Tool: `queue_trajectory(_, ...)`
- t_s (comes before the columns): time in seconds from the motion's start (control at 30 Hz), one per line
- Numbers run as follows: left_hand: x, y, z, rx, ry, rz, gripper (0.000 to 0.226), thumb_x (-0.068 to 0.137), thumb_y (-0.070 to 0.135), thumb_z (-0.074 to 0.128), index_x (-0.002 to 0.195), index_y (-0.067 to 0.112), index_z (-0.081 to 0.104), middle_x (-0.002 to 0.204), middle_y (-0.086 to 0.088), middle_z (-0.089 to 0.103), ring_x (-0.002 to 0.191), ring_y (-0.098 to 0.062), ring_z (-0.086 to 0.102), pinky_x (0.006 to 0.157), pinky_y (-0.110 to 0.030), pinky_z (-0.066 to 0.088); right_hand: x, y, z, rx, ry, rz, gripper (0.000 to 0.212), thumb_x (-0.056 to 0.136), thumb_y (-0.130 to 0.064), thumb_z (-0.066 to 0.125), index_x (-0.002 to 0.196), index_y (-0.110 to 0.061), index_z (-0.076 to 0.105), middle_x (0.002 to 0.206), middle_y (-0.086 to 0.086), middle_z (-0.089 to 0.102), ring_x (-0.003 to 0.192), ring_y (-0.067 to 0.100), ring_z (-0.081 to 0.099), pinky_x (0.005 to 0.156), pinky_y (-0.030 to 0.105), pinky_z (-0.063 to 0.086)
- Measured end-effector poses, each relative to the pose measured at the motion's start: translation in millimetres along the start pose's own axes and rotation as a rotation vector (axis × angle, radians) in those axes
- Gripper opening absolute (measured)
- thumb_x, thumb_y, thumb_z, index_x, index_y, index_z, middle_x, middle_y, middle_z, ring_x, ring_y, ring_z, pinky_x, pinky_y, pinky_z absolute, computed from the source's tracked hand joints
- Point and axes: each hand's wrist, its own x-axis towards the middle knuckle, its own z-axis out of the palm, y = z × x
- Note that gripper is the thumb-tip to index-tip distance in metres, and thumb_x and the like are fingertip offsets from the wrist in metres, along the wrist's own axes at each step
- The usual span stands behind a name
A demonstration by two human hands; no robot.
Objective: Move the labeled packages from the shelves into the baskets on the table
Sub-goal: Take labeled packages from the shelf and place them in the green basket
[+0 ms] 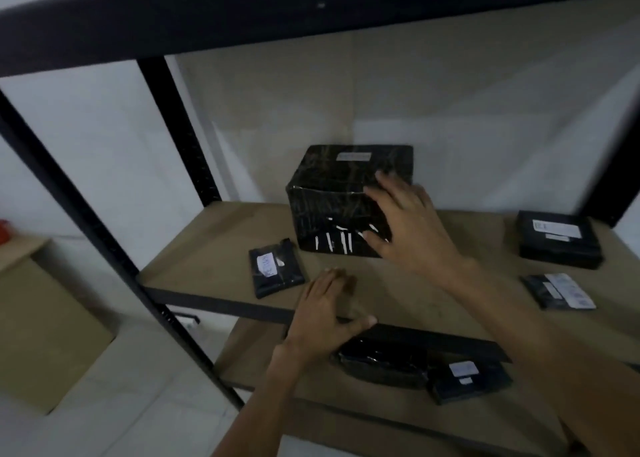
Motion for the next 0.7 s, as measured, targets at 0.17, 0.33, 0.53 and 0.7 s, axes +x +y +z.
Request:
queue_trajectory(0.17, 1, -10, 9, 0.048, 0.082, 0.061, 0.095, 0.072, 0.088, 0.036, 0.139, 0.022, 0.047, 0.151, 0.002, 0.037, 0.141, -0.014, 0.03, 0.112, -0.022, 0.007, 32, 9, 18, -0.213, -0.122, 0.108, 0.074, 0.082, -0.045, 0.062, 0.143, -0.013, 0.035, 0.153, 0.012, 0.028, 0.143, 0.031, 0.017, 0.113, 0.059, 0.006)
queue_trajectory(0.33, 3, -16, 15, 0.082, 0.116, 0.099, 0.089, 0.075, 0.086, 0.038, 0.133, 0.02, 0.054, 0.145, -0.001, 0.047, 0.137, -0.018, 0.039, 0.112, -0.031, 0.02, -4, -8, 35, -0.284, 0.045, 0.081, 0.067, 0.076, -0.038, 0.066, 0.135, -0.012, 0.048, 0.141, 0.013, 0.046, 0.134, 0.034, 0.035, 0.108, 0.059, 0.027)
queue_trajectory(0.53, 5, -19, 19, 0.129, 0.153, 0.129, 0.087, 0.076, 0.083, 0.041, 0.124, 0.014, 0.061, 0.134, -0.006, 0.057, 0.127, -0.022, 0.051, 0.107, -0.039, 0.038, -30, -22, 40, -0.344, 0.091, 0.066, 0.066, 0.083, -0.039, 0.054, 0.142, -0.015, 0.039, 0.151, 0.01, 0.034, 0.142, 0.03, 0.023, 0.112, 0.057, 0.019)
queue_trajectory(0.7, 5, -19, 21, 0.14, 0.173, 0.134, 0.086, 0.078, 0.083, 0.039, 0.125, 0.014, 0.06, 0.134, -0.007, 0.057, 0.127, -0.023, 0.051, 0.106, -0.041, 0.041, -30, -23, 41, -0.343, 0.096, 0.071, 0.067, 0.083, -0.039, 0.053, 0.143, -0.015, 0.037, 0.152, 0.01, 0.032, 0.143, 0.029, 0.02, 0.112, 0.057, 0.018)
